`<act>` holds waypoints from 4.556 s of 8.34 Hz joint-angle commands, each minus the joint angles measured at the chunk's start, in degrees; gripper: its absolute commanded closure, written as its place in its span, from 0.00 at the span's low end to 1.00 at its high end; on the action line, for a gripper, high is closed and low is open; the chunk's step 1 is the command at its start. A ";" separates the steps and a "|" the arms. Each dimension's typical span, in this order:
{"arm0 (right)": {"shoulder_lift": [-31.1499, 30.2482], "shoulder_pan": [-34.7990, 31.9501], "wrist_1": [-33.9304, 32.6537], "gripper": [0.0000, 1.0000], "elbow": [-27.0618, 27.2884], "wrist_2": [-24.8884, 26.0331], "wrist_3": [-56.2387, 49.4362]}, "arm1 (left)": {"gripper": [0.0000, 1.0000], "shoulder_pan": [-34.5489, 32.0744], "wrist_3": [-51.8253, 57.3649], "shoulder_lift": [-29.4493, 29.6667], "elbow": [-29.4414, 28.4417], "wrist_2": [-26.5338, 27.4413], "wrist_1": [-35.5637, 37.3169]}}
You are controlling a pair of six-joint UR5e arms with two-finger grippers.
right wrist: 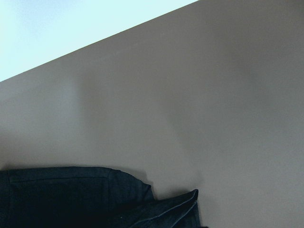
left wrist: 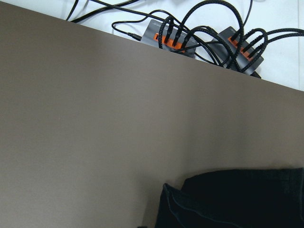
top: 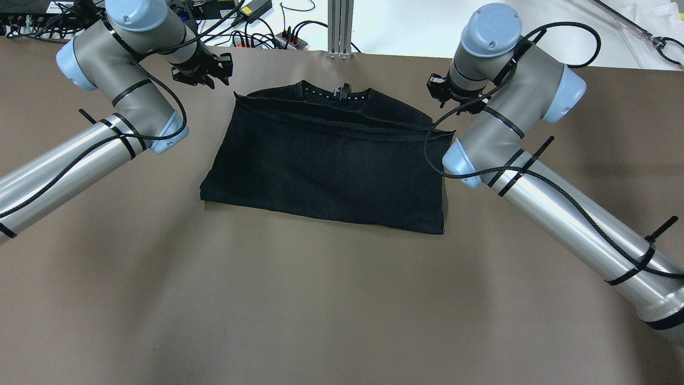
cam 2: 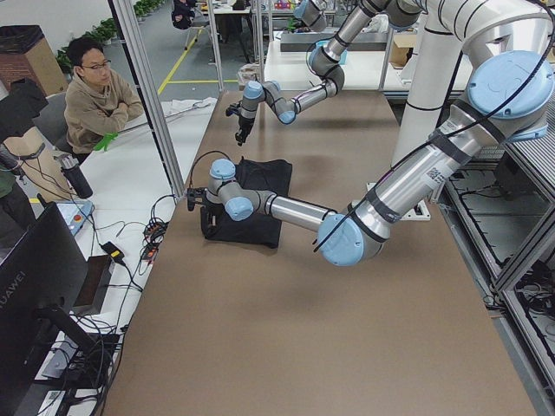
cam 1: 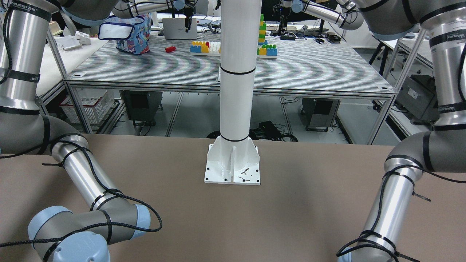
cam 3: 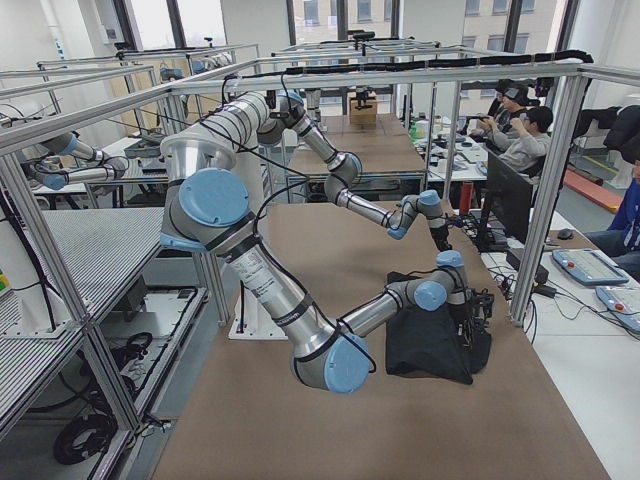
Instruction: Fold clothes
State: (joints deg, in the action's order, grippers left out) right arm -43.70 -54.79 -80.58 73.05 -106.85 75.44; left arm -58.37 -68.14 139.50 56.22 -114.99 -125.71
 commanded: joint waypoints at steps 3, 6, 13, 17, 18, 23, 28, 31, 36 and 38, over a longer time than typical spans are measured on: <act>-7.84 2.91 10.74 0.25 4.25 -0.03 10.66 | 0.34 0.19 -0.50 -0.72 0.38 0.03 -1.21; -17.72 10.12 12.55 0.24 16.49 0.06 16.82 | 0.34 0.19 -0.15 -0.90 0.30 0.12 -1.21; -23.01 15.15 13.25 0.27 19.41 1.91 20.01 | 0.33 0.28 -0.15 -0.72 0.30 0.91 -1.21; -23.01 16.29 13.25 0.79 18.97 1.91 22.72 | 0.33 0.28 -0.15 -0.72 0.30 1.00 -1.12; -22.92 16.38 13.25 1.00 19.14 1.91 23.17 | 0.33 0.28 -0.15 -0.72 0.30 1.00 -1.12; -30.63 19.60 12.38 1.00 31.32 1.73 25.53 | 0.33 0.28 -0.50 -0.55 0.30 1.00 -1.12; -36.73 36.55 -4.54 1.00 52.25 0.94 37.22 | 0.32 0.28 -1.47 -0.72 1.70 1.00 -1.21; -37.33 42.12 -5.12 0.60 53.16 -3.37 37.24 | 0.30 0.63 -1.65 -0.73 1.79 1.00 -1.29; -36.81 42.13 -5.20 0.05 47.63 12.17 36.98 | 0.22 6.75 -10.33 -10.60 19.11 1.96 -0.86; -36.55 40.21 -4.94 0.05 47.71 12.36 36.36 | 0.21 12.29 -14.02 -20.81 31.97 6.25 -0.85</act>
State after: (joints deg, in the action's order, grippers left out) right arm -80.54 -12.99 -85.76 121.00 -95.72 112.34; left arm -51.06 -78.48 127.69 76.77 -112.21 -126.56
